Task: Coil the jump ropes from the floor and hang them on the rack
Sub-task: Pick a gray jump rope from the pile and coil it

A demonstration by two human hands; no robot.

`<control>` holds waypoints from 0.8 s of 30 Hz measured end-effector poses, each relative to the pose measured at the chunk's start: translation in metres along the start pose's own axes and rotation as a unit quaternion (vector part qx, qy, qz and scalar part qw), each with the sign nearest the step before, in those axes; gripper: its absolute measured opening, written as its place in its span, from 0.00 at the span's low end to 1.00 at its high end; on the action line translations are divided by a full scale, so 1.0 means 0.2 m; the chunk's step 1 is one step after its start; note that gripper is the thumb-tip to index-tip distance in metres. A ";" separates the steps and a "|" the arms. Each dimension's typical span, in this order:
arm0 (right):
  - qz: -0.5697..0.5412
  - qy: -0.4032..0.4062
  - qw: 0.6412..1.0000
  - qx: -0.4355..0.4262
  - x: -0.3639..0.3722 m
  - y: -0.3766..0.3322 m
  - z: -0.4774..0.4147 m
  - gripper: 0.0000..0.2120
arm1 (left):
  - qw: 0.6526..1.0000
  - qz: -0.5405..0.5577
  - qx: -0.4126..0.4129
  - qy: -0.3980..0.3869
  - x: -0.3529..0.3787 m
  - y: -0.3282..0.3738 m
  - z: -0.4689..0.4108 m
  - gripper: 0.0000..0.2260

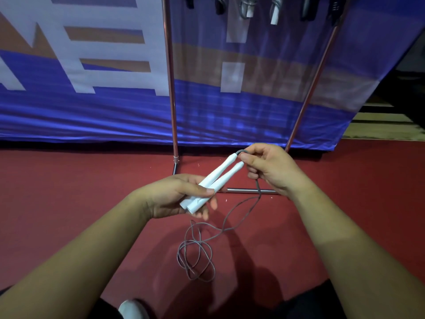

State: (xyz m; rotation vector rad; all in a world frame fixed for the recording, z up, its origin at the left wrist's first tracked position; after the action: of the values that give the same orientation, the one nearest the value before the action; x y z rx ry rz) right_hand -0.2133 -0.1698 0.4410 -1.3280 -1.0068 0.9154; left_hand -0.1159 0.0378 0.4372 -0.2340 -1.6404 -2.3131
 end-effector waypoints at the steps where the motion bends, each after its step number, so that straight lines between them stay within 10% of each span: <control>1: 0.010 0.013 1.000 -0.007 0.00 0.00 0.00 0.09 | 1.000 0.019 0.000 0.006 0.00 0.00 0.00 0.13; 24: 0.079 -0.021 0.993 -0.088 0.04 -0.05 0.01 0.08 | 0.998 -0.040 0.020 0.039 0.02 0.01 -0.02 0.13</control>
State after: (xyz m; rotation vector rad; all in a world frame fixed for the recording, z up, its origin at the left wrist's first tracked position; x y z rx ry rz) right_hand -0.2123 -0.1613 0.4505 -1.5603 -1.0443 0.9949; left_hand -0.1180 0.0326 0.4383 -0.0698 -1.6852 -2.3118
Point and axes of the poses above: each hand's wrist, its own z-axis away from the middle knuckle, its own x-axis out of the palm, y = z × x, the point moved 2 cm from there along -z, towards the middle knuckle, and after that the axes turned 4 degrees about -y, right-handed, at the moved point
